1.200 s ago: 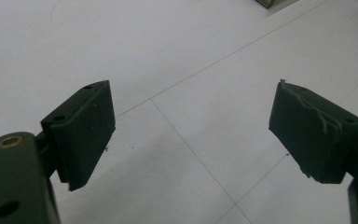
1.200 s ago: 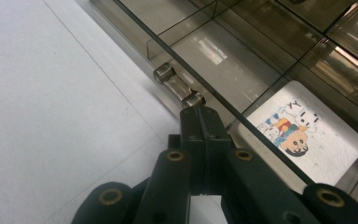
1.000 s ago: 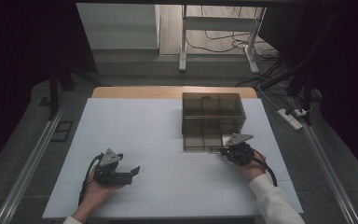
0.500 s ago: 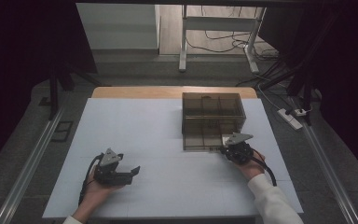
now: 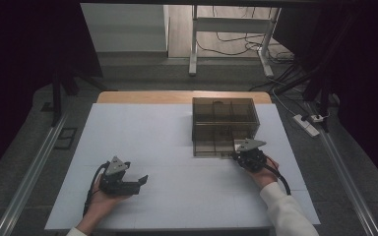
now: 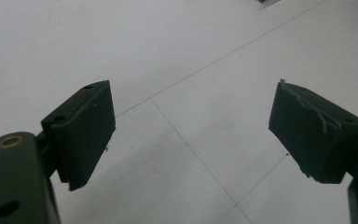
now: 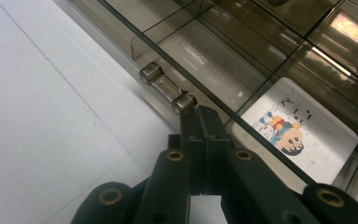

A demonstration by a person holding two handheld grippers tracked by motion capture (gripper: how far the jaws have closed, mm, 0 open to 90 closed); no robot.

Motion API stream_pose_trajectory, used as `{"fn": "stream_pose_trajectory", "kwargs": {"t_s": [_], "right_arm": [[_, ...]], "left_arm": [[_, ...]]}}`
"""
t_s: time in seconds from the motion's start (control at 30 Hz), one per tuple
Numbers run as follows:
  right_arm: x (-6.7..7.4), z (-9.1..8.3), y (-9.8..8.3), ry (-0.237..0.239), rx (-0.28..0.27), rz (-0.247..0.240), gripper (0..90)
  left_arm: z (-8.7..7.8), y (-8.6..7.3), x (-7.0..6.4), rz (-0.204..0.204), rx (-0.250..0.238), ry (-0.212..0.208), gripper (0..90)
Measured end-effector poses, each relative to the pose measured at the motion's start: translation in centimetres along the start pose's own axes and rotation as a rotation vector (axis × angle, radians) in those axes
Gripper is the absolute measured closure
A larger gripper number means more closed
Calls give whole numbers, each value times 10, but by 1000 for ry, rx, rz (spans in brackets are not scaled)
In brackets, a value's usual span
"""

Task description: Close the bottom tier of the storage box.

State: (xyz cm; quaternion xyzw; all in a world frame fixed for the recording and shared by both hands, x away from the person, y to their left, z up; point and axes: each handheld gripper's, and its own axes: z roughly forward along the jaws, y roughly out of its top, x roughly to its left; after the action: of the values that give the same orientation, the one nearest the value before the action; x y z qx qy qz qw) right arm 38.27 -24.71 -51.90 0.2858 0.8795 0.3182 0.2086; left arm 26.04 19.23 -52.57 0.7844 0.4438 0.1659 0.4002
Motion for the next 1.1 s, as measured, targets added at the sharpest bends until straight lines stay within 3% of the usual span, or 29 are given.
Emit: {"fn": "stream_pose_trajectory", "kwargs": {"t_s": [1.1], "right_arm": [[-9, 13, 7, -48, -20, 23, 893]], "left_arm": [[1, 0, 0, 1, 3, -3, 146]]}}
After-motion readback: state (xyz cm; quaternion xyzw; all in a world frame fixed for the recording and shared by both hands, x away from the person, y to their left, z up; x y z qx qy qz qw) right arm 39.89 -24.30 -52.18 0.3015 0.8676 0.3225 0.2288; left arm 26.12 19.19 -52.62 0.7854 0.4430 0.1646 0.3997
